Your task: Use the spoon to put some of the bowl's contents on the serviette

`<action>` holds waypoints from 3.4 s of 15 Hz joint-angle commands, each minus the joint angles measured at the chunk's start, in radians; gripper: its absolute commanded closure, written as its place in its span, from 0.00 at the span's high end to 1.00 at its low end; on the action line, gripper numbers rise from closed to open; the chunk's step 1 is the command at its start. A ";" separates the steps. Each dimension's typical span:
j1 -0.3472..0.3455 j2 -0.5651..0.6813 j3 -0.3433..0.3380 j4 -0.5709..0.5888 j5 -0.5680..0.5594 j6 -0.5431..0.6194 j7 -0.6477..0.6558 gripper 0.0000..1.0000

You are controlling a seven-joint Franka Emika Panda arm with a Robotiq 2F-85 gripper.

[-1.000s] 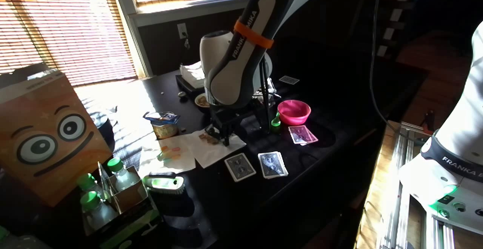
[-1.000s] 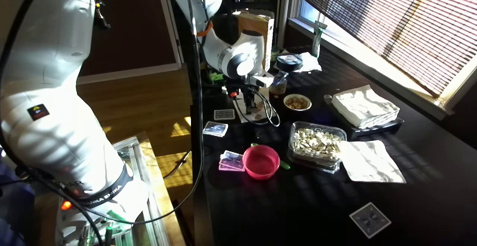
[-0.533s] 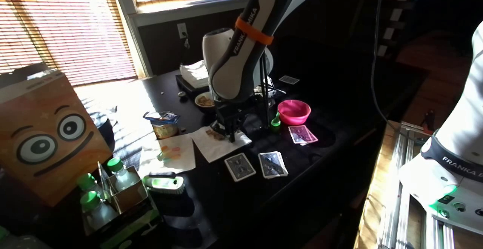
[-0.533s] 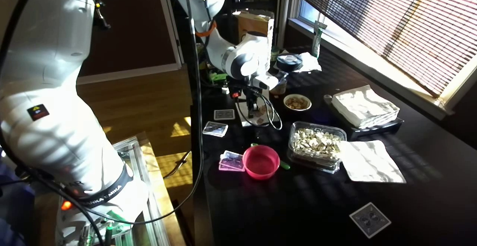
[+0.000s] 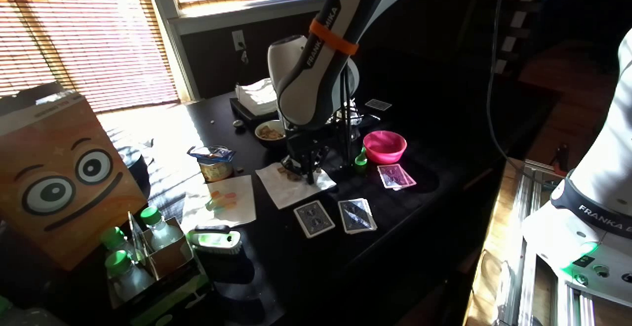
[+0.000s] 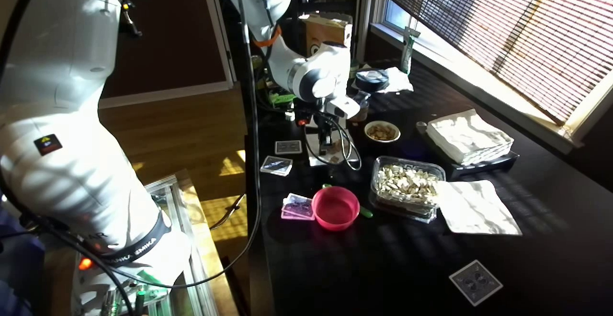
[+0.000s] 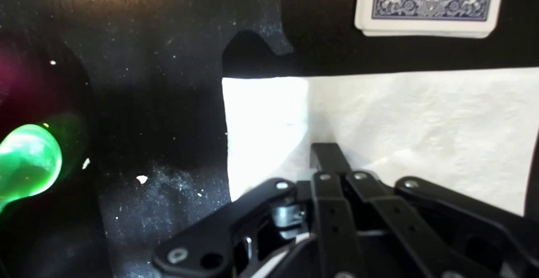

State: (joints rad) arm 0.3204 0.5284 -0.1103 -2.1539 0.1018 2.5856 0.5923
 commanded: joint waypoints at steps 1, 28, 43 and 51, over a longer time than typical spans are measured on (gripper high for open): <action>-0.016 0.003 0.000 -0.013 -0.031 -0.037 0.041 0.00; -0.193 -0.255 0.006 -0.229 -0.079 -0.085 0.340 1.00; -0.157 -0.157 -0.097 -0.233 -0.163 0.112 0.527 1.00; -0.150 -0.137 -0.175 -0.218 -0.256 0.108 0.608 1.00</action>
State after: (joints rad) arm 0.1607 0.3618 -0.2623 -2.3914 -0.1074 2.6823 1.1452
